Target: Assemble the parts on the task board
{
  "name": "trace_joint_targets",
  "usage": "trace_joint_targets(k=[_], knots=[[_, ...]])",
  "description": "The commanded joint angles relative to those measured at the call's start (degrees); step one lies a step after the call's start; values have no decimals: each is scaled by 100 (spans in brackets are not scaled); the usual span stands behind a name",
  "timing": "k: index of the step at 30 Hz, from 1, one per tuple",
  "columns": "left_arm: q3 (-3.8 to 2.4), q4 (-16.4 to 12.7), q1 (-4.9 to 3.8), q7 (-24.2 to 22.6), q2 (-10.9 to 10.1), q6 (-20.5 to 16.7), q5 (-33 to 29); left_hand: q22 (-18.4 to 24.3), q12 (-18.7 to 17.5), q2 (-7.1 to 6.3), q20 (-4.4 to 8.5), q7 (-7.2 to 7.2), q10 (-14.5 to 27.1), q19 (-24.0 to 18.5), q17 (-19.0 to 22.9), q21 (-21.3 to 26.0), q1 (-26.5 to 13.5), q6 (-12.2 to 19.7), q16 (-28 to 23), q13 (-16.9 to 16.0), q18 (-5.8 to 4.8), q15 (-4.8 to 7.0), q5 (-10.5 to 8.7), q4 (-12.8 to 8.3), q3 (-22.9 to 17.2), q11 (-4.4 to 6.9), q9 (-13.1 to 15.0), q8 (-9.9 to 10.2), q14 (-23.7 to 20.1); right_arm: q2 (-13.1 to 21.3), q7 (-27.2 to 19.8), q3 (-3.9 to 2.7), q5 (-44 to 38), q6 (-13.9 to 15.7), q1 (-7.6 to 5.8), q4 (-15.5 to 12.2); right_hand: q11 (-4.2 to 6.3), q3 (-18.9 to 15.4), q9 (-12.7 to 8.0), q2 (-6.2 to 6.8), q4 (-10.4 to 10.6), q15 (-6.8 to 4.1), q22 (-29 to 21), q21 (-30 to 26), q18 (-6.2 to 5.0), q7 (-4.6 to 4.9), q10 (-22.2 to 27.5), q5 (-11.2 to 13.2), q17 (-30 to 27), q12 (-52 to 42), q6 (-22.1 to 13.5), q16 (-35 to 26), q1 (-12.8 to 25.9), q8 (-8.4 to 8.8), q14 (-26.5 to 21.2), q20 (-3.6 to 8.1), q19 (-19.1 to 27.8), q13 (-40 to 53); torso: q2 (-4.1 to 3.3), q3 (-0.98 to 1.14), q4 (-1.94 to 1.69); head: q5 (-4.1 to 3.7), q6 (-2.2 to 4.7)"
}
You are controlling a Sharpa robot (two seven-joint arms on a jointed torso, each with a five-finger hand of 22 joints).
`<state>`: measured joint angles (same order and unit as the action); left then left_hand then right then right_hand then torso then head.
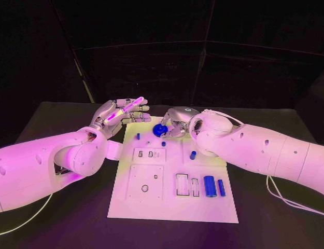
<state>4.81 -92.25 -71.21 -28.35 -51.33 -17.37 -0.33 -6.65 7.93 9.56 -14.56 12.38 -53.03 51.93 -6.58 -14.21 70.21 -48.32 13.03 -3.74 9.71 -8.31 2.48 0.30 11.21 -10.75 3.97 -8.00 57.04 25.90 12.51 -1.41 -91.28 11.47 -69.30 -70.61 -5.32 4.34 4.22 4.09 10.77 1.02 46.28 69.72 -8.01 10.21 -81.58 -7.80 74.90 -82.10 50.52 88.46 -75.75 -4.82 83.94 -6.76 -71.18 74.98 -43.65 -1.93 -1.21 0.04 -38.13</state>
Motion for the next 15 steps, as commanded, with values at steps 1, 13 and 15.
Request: trace_joint_targets(k=[1, 13, 15], knots=[[-5, -5, -10, -27, 0, 56, 5, 5, -25, 25, 8, 186, 0, 34, 5, 15, 25, -46, -19, 7, 57, -21, 17, -29, -8, -56, -7, 37, 23, 20, 127, -1, -42, -12, -8, -14, 8, -27, -10, -48, 10, -26, -16, 29, 23, 2, -12, 43, 1107, -7, 33, 30, 30, 12, 518, 6, -10, 347, 3, -8, -1, -17, 3], [-4, 16, -9, -26, -11, 65, 5, 5, -31, 25, 8, 188, 1, 45, 6, 13, 25, -45, -23, 7, 57, -21, 17, -33, -8, -57, -8, 43, 26, 728, -431, -1, 616, 1534, 6, -646, 19, -39, -25, -48, -97, -37, 47, 73, 36, -5, -27, -373, 1190, -10, 62, 56, -166, 59, 536, 18, -54, 357, 17, 12, 50, -45, 57], [-4, 20, -9, -25, -17, 63, 5, 5, -31, 25, 8, 188, 1, 45, 6, 13, 25, -45, -23, 7, 57, -21, 17, -33, -8, -57, -8, 43, 26, 971, -498, -2, 843, 1474, 6, -821, 17, -61, -27, -22, -105, -36, 46, 75, 36, -4, -23, -333, 1185, -4, 62, 54, -168, 65, 535, 18, -54, 351, 33, 14, 77, -66, 74]])
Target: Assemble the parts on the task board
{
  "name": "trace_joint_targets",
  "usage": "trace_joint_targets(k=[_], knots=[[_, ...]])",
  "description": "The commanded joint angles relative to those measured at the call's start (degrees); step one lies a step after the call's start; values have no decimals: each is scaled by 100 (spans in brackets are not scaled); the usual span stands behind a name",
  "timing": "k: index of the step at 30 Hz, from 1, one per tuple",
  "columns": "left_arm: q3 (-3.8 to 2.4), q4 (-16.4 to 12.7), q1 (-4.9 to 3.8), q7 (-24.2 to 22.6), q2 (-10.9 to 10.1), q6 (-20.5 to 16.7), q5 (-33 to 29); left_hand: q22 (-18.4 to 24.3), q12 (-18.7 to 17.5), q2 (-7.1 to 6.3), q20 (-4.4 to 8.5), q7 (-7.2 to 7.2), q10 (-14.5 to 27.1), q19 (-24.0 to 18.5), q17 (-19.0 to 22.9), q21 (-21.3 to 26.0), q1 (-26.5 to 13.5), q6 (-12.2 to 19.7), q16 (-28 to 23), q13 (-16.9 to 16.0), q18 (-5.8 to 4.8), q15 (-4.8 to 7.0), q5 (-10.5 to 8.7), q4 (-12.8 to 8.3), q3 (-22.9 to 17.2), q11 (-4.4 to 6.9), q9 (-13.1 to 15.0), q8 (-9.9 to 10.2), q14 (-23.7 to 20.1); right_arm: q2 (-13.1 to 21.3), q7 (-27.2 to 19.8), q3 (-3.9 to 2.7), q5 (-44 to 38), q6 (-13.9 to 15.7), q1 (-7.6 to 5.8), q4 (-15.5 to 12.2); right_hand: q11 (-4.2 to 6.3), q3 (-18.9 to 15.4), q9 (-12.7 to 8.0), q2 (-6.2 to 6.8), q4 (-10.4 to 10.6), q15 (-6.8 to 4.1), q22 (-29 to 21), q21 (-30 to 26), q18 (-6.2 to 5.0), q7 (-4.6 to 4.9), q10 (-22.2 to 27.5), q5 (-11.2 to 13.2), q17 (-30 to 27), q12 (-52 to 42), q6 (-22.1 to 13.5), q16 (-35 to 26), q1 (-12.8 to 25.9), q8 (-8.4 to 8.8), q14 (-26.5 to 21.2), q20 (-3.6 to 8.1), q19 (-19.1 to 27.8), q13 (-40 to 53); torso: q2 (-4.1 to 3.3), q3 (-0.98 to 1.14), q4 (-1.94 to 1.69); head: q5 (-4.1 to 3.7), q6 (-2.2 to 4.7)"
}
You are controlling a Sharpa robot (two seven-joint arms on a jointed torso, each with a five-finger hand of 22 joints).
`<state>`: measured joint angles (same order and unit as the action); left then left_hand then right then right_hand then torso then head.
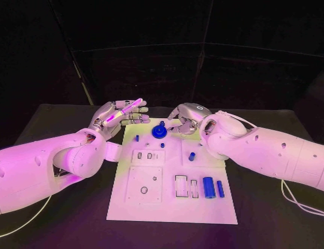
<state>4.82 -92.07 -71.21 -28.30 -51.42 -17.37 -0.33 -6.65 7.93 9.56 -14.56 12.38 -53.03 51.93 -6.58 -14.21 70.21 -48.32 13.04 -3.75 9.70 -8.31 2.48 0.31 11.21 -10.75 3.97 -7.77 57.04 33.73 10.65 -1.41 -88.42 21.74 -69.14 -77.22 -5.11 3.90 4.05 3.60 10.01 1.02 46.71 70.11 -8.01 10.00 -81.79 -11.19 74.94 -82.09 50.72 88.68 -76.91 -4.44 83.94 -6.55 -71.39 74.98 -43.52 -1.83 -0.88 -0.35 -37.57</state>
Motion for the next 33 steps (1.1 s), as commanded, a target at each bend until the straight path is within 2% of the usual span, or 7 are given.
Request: trace_joint_targets(k=[1, 6, 10, 12, 21, 29, 33], knots=[[-5, 3, -9, -29, -11, 64, 5, 6, -32, 25, 8, 188, 1, 45, 7, 13, 25, -45, -23, 7, 58, -21, 17, -33, -8, -57, -9, 21, 26, 312, -364, -3, 689, 364, -10, -229, -4, -25, -11, 35, -32, -35, -1, 35, 36, 16, 1, 28, 1178, -1, 41, 31, -53, 29, 534, -3, -31, 346, 30, 5, 59, -43, 27], [-4, 6, -8, -21, -12, 83, 5, 6, -32, 25, 8, 188, 1, 45, 7, 13, 25, -45, -23, 7, 58, -21, 17, -33, -8, -57, -9, 21, 26, 841, -745, -3, 1245, -13, -12, -395, 8, -4, -7, 55, -219, -44, -40, 16, 29, 5, 9, 188, 1156, 12, 91, 23, -286, 26, 528, 3, -6, 337, 60, 15, 112, -88, 40], [-4, 32, -7, -21, -5, 95, 5, 6, -32, 25, 8, 188, 1, 45, 7, 13, 25, -45, -23, 7, 58, -21, 17, -33, -8, -57, -9, 21, 26, 1258, -1080, -3, 1454, -162, -12, -442, 18, 2, -6, 114, -421, -53, -65, 1, 27, -5, 12, 165, 1108, 20, 132, 7, -483, 27, 517, 11, 14, 334, 81, 44, 172, -111, 53], [-3, 63, -7, -25, 12, 98, 5, 6, -34, 26, 8, 188, 1, 50, 7, 14, 25, -45, -25, 7, 57, -21, 17, -34, -8, -58, -9, 23, 27, 1449, -1225, -2, 1542, -185, -11, -445, 21, 3, -8, 132, -482, -55, -79, -7, 25, -6, 19, 112, 1085, 29, 136, -2, -533, 33, 511, 14, 24, 326, 84, 55, 179, -151, 66], [-3, 193, -4, -42, 87, 109, 5, 7, -35, 26, 8, 187, 0, 51, 7, 14, 25, -45, -26, 7, 57, -22, 17, -35, -7, -58, -9, 24, 27, 1728, -1566, 1, 1720, -336, 0, -94, 6, -16, -25, 180, -567, -47, -120, -29, 20, 14, 65, 42, 1048, 76, 44, -15, -574, 78, 503, 11, 50, 269, 69, 59, 158, -230, 94], [-2, 276, 10, -46, 154, 130, 5, 7, -36, 26, 8, 186, -1, 54, 8, 14, 25, -45, -28, 7, 57, -22, 17, -36, -7, -57, -9, 26, 28, 1572, -1718, 0, 1803, -421, 159, 252, 1, 23, -22, 135, -626, -41, -118, -27, 21, 20, 70, -58, 1060, 83, 18, -13, -630, 70, 506, 5, 52, 267, 47, 117, 145, -186, 72], [-2, 312, 16, -47, 176, 130, 4, 7, -36, 26, 8, 186, -1, 54, 8, 14, 25, -45, -28, 7, 57, -22, 17, -36, -7, -57, -9, 26, 28, 1459, -1748, 0, 1812, -466, 189, 406, 2, 35, -19, 117, -640, -41, -117, -26, 21, 20, 66, -80, 1064, 80, 27, -12, -637, 62, 507, 4, 51, 272, 39, 131, 138, -169, 70]])
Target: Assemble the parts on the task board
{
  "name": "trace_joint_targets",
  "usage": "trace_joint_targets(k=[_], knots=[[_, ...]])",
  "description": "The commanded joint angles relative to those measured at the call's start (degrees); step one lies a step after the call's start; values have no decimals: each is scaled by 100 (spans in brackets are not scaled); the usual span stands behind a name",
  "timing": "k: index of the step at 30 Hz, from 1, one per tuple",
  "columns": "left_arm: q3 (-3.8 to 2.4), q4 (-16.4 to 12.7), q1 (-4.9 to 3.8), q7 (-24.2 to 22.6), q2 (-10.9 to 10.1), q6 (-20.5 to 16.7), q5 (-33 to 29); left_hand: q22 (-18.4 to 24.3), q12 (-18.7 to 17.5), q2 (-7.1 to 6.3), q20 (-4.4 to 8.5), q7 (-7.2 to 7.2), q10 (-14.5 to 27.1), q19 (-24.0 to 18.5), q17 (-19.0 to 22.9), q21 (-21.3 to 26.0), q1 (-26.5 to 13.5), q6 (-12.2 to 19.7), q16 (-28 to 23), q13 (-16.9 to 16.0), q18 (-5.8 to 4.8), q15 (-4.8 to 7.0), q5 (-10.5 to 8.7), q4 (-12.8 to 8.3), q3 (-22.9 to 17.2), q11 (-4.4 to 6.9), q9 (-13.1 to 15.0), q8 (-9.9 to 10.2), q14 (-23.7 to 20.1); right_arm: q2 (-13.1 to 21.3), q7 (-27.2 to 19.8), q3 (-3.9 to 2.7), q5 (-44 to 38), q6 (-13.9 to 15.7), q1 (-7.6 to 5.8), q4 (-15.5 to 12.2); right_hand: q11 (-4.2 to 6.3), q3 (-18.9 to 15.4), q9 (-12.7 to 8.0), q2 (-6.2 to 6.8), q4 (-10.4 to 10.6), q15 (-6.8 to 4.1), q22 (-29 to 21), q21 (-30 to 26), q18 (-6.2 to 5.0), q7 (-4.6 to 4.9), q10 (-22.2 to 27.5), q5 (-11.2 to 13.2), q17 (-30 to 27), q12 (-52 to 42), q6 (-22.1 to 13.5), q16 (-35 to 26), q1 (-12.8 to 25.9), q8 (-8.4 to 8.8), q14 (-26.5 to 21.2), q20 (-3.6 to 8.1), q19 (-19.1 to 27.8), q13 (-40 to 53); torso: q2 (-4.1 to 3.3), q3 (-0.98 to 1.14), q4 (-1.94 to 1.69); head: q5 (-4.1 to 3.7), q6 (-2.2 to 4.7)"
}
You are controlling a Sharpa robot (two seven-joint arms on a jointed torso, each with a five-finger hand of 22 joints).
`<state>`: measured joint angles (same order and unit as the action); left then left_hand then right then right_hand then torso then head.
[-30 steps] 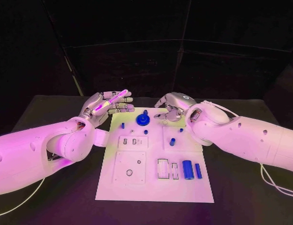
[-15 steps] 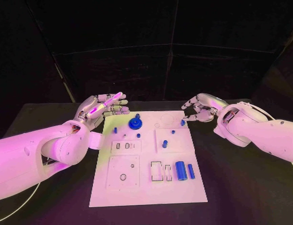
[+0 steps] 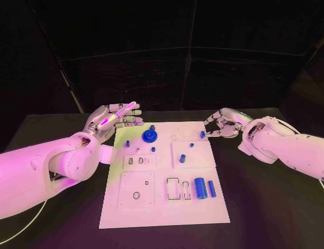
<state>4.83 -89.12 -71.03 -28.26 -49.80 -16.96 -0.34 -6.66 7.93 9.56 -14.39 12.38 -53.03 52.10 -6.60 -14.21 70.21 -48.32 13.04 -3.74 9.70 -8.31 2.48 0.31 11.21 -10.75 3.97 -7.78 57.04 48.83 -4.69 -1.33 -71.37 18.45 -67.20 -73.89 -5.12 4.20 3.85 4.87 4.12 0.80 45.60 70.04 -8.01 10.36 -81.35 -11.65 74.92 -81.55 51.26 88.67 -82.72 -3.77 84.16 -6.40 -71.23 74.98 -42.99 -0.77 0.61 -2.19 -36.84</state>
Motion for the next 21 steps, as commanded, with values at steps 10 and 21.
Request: trace_joint_targets(k=[10, 21], knots=[[-3, 61, 10, -44, 55, 93, 4, 9, -39, 26, -8, 187, 0, 40, 10, 15, 23, -44, -30, 7, 56, -22, 17, -36, -7, -58, -10, 29, 28, -195, -223, -8, 112, -277, 40, 282, 10, 27, 16, -49, -78, -24, -8, -18, 20, -27, 17, -48, 1066, 22, 44, -11, -54, -39, 486, -10, 36, 279, -21, 42, 0, 7, -39], [-3, 80, 12, -45, 73, 98, 4, 9, -39, 26, -8, 187, 0, 40, 10, 15, 23, -44, -30, 7, 56, -22, 17, -36, -7, -58, -10, 29, 28, -285, -153, -8, 113, -430, 58, 420, 38, 62, 34, -163, -69, -45, 9, -2, 22, -58, -3, -49, 1083, 14, 216, -6, 44, -98, 490, 5, 23, 293, -22, 40, -20, -13, -60]])
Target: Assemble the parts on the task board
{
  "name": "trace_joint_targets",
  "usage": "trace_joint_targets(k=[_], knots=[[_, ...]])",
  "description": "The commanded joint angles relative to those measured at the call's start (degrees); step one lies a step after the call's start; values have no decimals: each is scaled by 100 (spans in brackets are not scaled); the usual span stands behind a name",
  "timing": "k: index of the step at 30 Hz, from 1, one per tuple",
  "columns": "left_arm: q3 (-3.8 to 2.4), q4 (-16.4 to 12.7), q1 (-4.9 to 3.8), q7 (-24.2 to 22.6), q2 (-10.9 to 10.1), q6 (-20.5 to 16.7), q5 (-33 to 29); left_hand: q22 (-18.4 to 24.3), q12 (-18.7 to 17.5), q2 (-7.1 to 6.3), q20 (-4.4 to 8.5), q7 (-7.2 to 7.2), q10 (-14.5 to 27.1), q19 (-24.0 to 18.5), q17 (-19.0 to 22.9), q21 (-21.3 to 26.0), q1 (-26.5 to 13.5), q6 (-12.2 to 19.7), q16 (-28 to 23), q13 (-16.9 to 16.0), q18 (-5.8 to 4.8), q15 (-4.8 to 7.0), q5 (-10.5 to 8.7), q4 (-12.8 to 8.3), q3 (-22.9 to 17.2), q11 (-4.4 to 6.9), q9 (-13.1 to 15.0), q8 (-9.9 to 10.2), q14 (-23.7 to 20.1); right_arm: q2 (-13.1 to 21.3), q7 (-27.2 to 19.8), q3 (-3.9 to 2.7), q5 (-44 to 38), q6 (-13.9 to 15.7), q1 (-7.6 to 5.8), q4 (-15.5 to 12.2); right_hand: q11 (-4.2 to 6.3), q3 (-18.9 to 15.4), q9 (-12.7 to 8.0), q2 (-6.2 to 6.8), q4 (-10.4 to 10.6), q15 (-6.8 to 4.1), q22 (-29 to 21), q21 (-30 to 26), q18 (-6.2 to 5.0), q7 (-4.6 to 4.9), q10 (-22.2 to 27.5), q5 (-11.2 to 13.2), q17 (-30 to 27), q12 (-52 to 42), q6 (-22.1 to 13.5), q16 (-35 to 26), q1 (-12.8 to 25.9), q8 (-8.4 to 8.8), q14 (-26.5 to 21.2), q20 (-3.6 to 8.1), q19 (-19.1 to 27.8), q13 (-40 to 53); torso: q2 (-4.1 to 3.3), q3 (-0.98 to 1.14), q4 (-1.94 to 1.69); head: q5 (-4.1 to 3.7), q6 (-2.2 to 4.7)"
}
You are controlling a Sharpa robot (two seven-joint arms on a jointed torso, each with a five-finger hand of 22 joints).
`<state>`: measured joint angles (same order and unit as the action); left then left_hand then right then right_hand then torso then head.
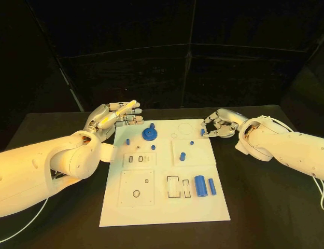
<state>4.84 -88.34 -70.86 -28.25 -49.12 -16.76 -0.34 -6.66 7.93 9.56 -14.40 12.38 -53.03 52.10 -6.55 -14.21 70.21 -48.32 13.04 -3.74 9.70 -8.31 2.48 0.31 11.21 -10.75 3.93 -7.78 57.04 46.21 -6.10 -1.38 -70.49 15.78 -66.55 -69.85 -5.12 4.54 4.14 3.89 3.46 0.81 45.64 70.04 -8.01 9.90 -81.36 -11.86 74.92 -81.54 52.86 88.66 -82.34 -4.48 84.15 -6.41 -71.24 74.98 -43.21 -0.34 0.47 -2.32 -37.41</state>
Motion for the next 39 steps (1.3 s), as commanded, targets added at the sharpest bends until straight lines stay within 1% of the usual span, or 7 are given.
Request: trace_joint_targets(k=[1, 5, 12, 26, 33, 36, 39], knots=[[-4, 3, -5, -45, 6, 78, 5, 9, -39, 26, -8, 187, 0, 40, 5, 15, 23, -44, -30, 7, 57, -22, 17, -36, -6, -58, -6, 29, 28, -31, -8, -4, 25, -175, -4, 25, 42, 31, 7, -72, -5, -48, 7, -1, 22, -16, -7, -28, 1086, 11, 73, -5, 9, -33, 491, 8, 22, 297, -1, -3, -4, 1, -4], [-4, 7, -4, -44, 6, 77, 5, 9, -39, 26, -8, 187, 0, 40, 5, 15, 23, -44, -30, 7, 57, -22, 17, -36, -6, -58, -6, 29, 28, -57, 1, -3, 25, -212, 13, 59, 58, 51, 13, -105, -16, -62, 11, 3, 22, -34, -19, -29, 1087, 3, 157, -5, 27, -59, 491, 20, 18, 309, -1, 2, -4, 7, -7], [-4, 11, -4, -42, 1, 76, 5, 9, -39, 26, -8, 187, 0, 40, 5, 15, 23, -44, -30, 7, 57, -22, 17, -36, -6, -58, -6, 29, 28, -90, 14, -3, 25, -255, 24, 103, 94, 122, 18, -188, -38, -92, 20, 12, 24, -72, -50, -8, 1093, -16, 314, -4, 49, -98, 493, 46, 9, 340, 0, 0, -1, 8, -16], [-4, 15, -4, -33, 2, 74, 5, 12, -47, 31, -8, 190, 2, 47, 7, 18, 17, -41, -37, 7, 55, -23, 17, -34, -6, -60, -7, 37, 28, -130, 29, -4, 25, -256, 28, 147, 119, 212, 13, -260, -63, -115, 27, 18, 26, -100, -79, 39, 1102, -36, 420, -1, 59, -112, 495, 69, 1, 371, -1, 8, 1, -2, -26], [-4, 18, -4, -27, 3, 76, 5, 12, -47, 31, -8, 190, 2, 47, 7, 18, 17, -41, -37, 7, 55, -23, 17, -34, -6, -60, -7, 37, 28, -139, -16, -4, 74, -123, 28, 164, 175, 343, 28, -372, -81, -158, 48, 32, 28, -167, -121, 17, 1122, -68, 628, 4, 76, -189, 500, 103, -15, 419, 0, 8, 0, -5, -36], [-4, 19, -4, -25, 3, 77, 5, 12, -47, 31, -8, 190, 2, 47, 7, 18, 17, -41, -37, 7, 55, -23, 17, -34, -6, -60, -7, 37, 28, -145, -11, -4, 147, 65, 28, 173, 235, 496, 46, -504, -113, -207, 57, 39, 29, -234, -154, 93, 1136, -94, 794, 9, 49, -263, 504, 144, -26, 459, 2, 8, -2, -7, -39], [-4, 19, -4, -25, 4, 78, 5, 12, -47, 31, -8, 190, 2, 47, 7, 18, 17, -41, -37, 7, 55, -23, 17, -34, -6, -60, -7, 37, 28, -150, 2, -4, 180, 239, 28, 171, 254, 559, 47, -539, -121, -227, 63, 43, 32, -255, -167, 161, 1148, -103, 836, 12, 70, -282, 506, 166, -32, 474, -1, 8, -3, 0, -34]])
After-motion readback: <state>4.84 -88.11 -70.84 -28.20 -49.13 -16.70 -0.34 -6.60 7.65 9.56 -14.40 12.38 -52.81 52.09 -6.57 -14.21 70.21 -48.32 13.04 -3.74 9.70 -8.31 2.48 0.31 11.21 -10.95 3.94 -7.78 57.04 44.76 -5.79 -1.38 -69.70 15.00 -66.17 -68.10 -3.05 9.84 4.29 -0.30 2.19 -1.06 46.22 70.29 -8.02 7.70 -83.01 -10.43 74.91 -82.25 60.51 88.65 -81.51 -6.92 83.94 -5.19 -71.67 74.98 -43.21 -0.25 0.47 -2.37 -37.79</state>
